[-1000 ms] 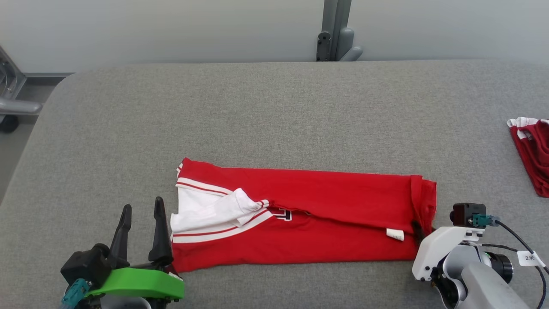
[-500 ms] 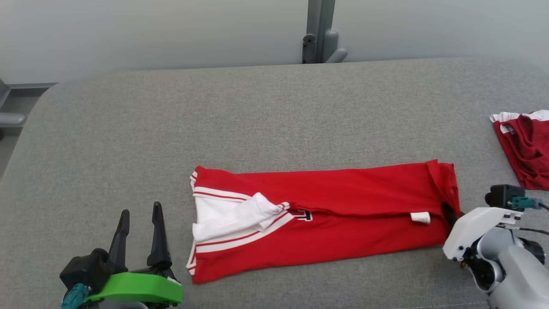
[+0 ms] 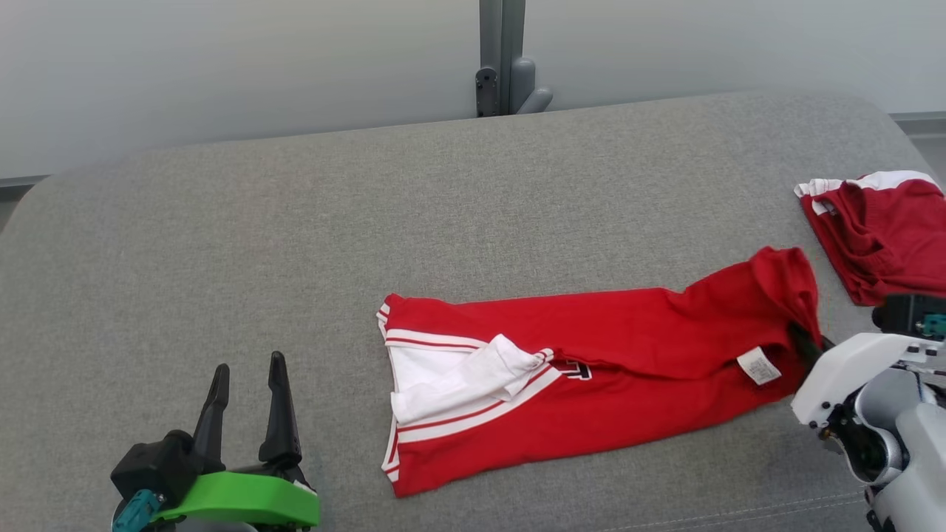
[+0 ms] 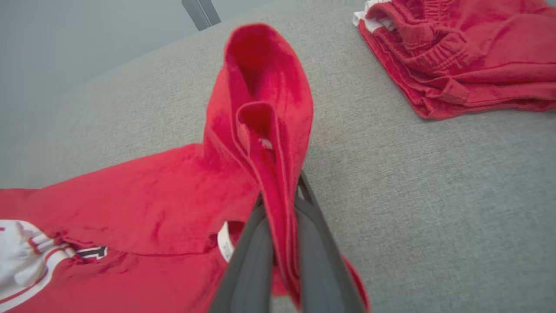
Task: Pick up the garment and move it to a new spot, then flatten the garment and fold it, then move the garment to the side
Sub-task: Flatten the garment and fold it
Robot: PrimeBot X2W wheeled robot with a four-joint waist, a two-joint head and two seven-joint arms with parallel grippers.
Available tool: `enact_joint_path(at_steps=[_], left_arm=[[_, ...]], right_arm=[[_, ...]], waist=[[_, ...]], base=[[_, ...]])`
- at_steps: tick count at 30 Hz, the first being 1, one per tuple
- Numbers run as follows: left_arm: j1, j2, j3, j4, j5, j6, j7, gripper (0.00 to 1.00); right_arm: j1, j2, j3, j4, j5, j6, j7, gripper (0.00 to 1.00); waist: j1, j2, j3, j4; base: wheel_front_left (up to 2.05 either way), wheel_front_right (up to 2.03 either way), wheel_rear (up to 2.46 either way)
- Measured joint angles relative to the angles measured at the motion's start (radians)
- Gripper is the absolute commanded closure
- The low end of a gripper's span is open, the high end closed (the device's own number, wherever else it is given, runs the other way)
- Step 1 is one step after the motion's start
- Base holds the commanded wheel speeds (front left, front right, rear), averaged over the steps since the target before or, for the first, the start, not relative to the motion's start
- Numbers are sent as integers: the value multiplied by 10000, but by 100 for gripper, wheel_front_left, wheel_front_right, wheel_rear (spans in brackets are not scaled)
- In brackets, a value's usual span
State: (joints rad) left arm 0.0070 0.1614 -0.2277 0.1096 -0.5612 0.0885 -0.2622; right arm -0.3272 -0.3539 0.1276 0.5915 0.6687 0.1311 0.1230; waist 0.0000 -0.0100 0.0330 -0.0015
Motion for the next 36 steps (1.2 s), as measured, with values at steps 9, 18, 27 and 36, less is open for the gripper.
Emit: enact_joint_path(at_steps=[9, 18, 27, 36], left_arm=[[93, 6, -81, 25, -8, 4, 6, 0], [91, 12, -163, 10, -48, 0, 52, 0], [-38, 6, -278, 115, -75, -90, 58, 0], [-204, -88, -389, 309, -75, -182, 58, 0]], right_arm=[[867, 583, 606, -3206, 976, -4, 1131, 100], [1358, 2113, 815, -4752, 1630, -4, 1979, 100], [770, 3020, 807, -4224, 1680, -6, 1300, 100], [-278, 3033, 2174, -1965, 3448, -6, -656, 100]], waist=[[0, 0, -249, -7], [0, 0, -274, 299], [-1, 0, -225, 809], [0, 0, -119, 1399]], base=[[0, 0, 0], [0, 0, 0], [0, 0, 0], [0, 0, 0]])
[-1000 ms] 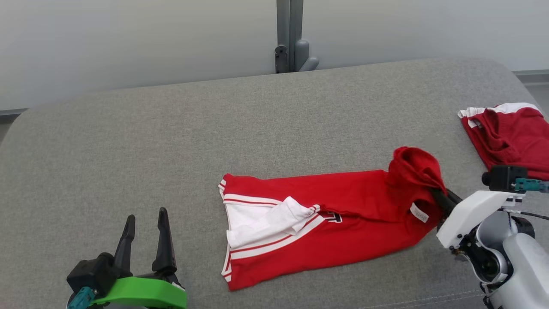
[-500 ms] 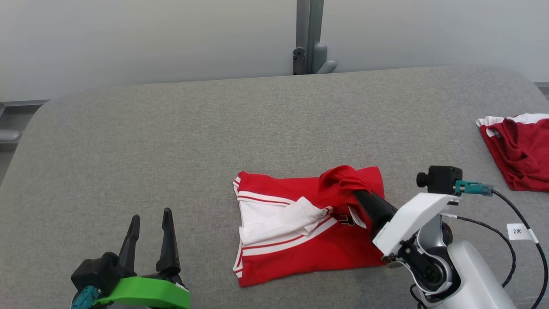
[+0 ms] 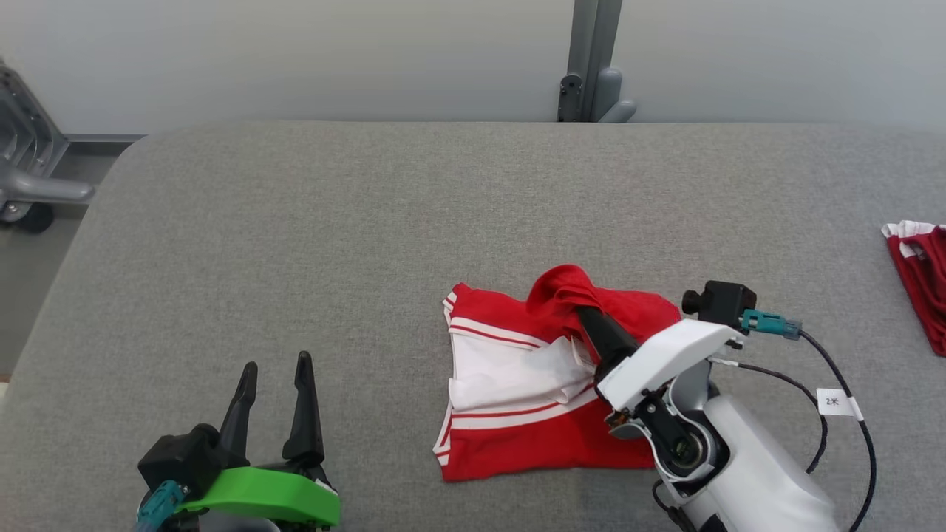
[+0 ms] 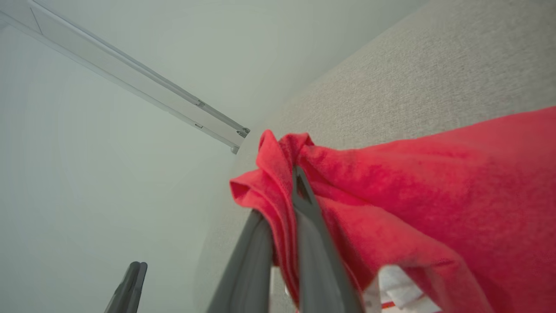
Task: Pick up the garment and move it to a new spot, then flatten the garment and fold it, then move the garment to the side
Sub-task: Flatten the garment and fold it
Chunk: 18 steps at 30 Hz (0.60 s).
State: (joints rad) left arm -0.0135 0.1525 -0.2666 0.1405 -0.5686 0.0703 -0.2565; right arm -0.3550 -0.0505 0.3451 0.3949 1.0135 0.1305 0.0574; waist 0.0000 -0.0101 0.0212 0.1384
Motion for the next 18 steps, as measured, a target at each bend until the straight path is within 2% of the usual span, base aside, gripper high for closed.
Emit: enact_joint_path(at_steps=[8, 11, 17, 18], left_arm=[[-231, -119, -192, 184, 2, -98, -2, 0], [-238, -157, -221, 259, 2, -128, -6, 0], [-251, -255, -244, 378, 4, -161, -13, 0], [-254, -274, -247, 389, 4, -163, -13, 0]], right_arm=[[-1454, 6, 2067, 2497, 1369, 0, -1682, 100], [-1996, 10, 3014, 3298, 1170, 0, -2105, 100], [-2512, 12, 4454, 4050, 1302, 0, -2368, 100], [-2562, 12, 4629, 4107, 1363, 0, -2391, 84]], waist=[[0, 0, 86, 494], [0, 0, 106, 671], [1, 0, 73, 854], [0, 0, 60, 859]], base=[[0, 0, 0], [0, 0, 0], [0, 0, 0], [0, 0, 0]])
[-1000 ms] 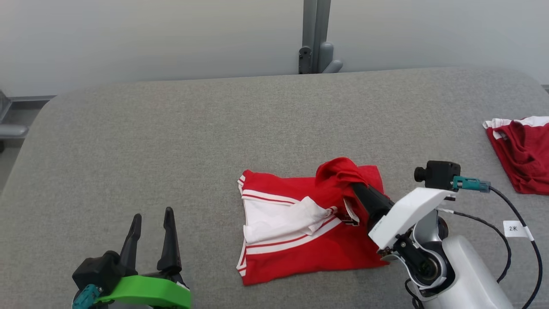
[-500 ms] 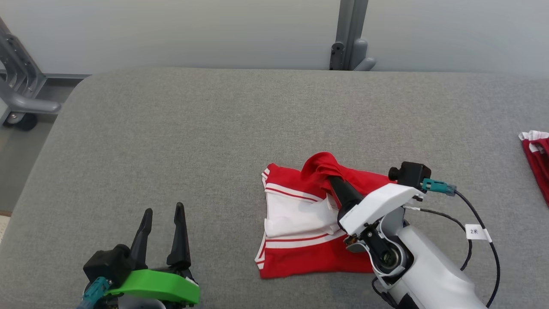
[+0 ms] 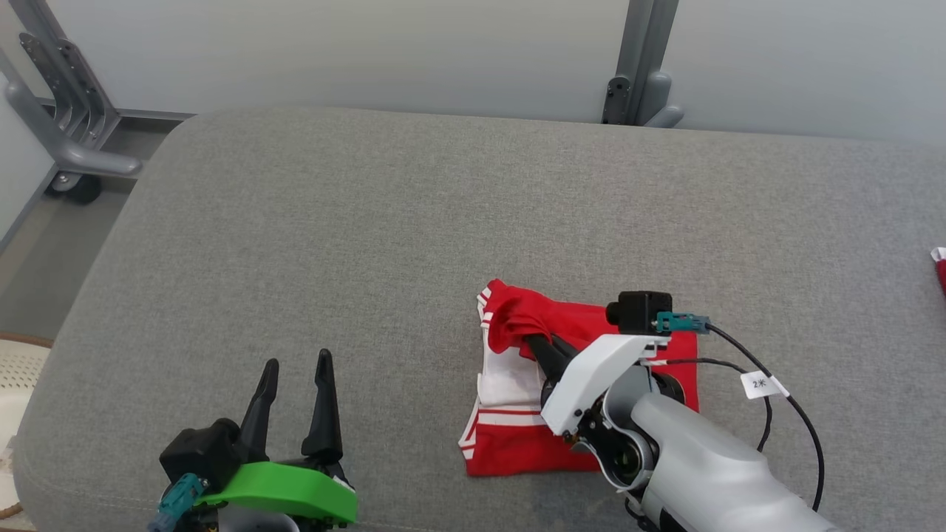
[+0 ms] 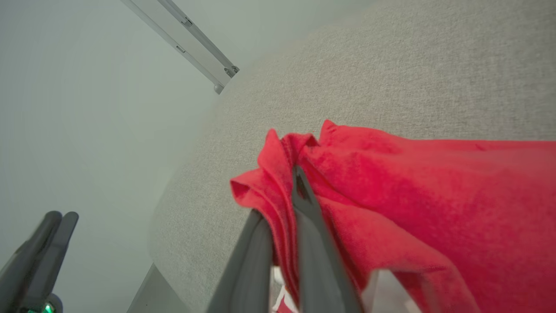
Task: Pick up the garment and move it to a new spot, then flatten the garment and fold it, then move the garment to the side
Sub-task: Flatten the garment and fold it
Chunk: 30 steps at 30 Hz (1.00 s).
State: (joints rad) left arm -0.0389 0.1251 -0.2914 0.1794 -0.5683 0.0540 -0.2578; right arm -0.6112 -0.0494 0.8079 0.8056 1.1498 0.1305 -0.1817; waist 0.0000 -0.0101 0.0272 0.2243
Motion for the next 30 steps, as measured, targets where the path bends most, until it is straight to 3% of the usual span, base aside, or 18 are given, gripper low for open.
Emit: enact_joint_path(at_steps=[2, 3, 4, 16, 21, 27, 30], left_arm=[[-6, -25, 13, 12, 2, 0, -2, 0], [-7, -31, 27, 15, 2, 0, -2, 0], [-8, -35, 38, 17, 2, -12, -2, 0], [-13, -50, 169, 86, 56, -98, -31, 0], [-11, -54, 215, 61, 71, -96, -33, 0], [23, -90, 222, 10, 104, -96, -33, 0], [37, -104, 205, -6, 121, -96, -33, 0]], right_arm=[[-95, 2, 334, 140, 138, 0, -12, 47], [-128, 0, 479, 194, 219, 0, -23, 47], [-152, -4, 629, 215, 326, 0, -23, 1], [-446, 2, 2249, -443, 1524, 0, -61, 0], [-864, 12, 2546, -383, 1229, 0, -472, 0], [-1231, 6, 1732, 543, 180, 0, -779, 0], [-1320, -35, 742, 895, -688, 0, -802, 0]], waist=[[0, 0, -16, -10], [0, 0, -22, -23], [0, 0, -26, -39], [1, 0, -59, -198], [0, 0, -52, -317], [0, 0, -15, -598], [0, 0, -3, -736]], base=[[0, 0, 0], [0, 0, 0], [0, 0, 0], [0, 0, 0], [0, 0, 0], [0, 0, 0], [0, 0, 0]])
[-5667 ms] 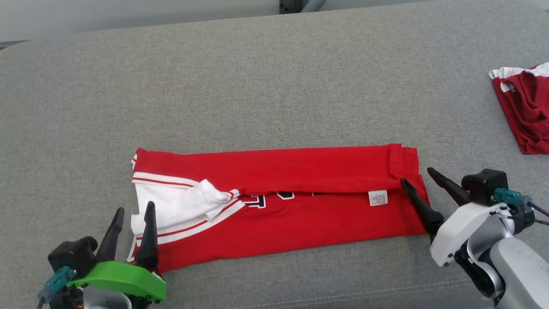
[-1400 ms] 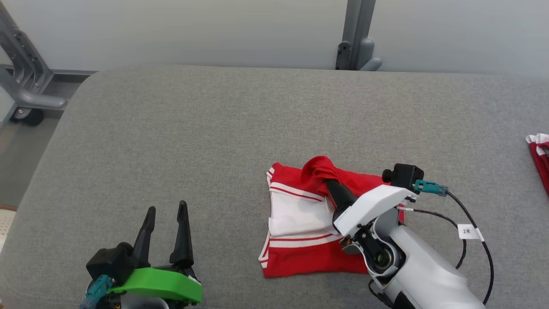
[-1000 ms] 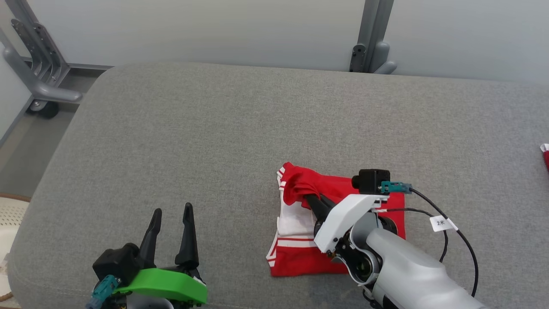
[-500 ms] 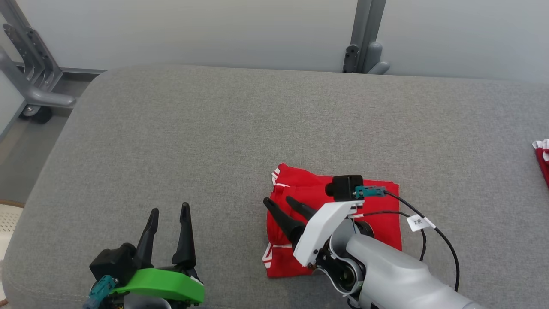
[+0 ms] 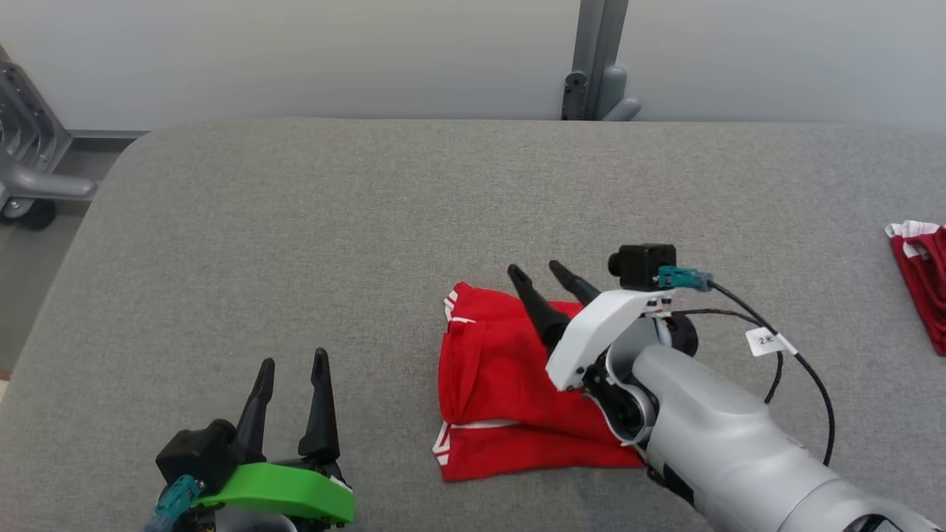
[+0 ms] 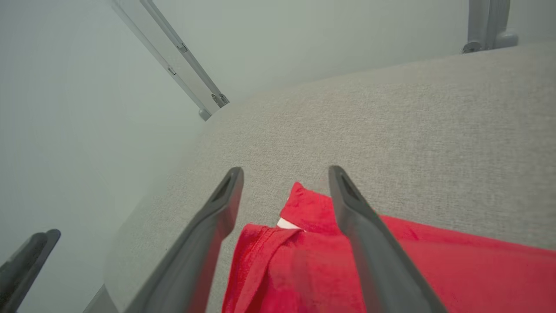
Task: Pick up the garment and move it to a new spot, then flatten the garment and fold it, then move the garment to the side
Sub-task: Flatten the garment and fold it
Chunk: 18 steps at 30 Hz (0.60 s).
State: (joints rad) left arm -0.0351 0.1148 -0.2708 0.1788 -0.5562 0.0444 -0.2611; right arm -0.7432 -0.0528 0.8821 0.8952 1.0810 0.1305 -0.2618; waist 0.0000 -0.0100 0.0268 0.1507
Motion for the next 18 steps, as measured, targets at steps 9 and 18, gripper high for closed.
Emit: enact_joint_path(at_steps=[9, 18], left_arm=[[58, -40, -146, 25, 42, -15, 0, 0], [80, -48, -255, 121, 42, -46, -2, 0]], right_arm=[[895, -399, -2397, -73, -2807, 0, -10, 0], [1658, -211, -2836, -278, -4084, 0, 100, 0]], waist=[[0, 0, -5, -321], [0, 0, -65, -244]], base=[[0, 0, 0], [0, 0, 0]])
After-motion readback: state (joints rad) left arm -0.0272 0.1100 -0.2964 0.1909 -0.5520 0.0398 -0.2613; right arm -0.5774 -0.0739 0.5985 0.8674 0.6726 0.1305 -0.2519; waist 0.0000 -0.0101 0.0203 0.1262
